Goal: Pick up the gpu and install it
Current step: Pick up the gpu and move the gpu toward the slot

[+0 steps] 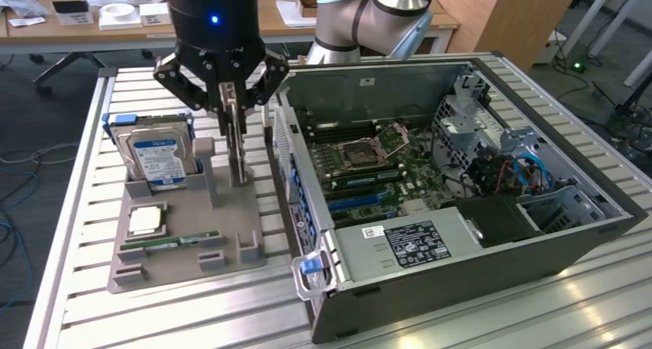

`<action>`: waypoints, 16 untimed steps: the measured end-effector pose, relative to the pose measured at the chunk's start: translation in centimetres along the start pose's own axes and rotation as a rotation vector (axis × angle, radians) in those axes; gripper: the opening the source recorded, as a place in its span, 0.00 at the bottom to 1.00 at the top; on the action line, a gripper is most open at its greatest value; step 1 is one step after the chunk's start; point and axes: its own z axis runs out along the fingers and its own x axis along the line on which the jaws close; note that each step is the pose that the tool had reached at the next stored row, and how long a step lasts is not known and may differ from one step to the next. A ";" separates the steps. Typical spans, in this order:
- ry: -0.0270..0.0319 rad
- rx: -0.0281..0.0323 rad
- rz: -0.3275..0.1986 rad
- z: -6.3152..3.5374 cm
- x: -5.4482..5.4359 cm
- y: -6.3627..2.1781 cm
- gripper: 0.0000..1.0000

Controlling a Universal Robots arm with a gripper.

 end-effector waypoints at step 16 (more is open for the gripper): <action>-0.0001 -0.0002 0.000 -4.27 -0.1 0.20 0.27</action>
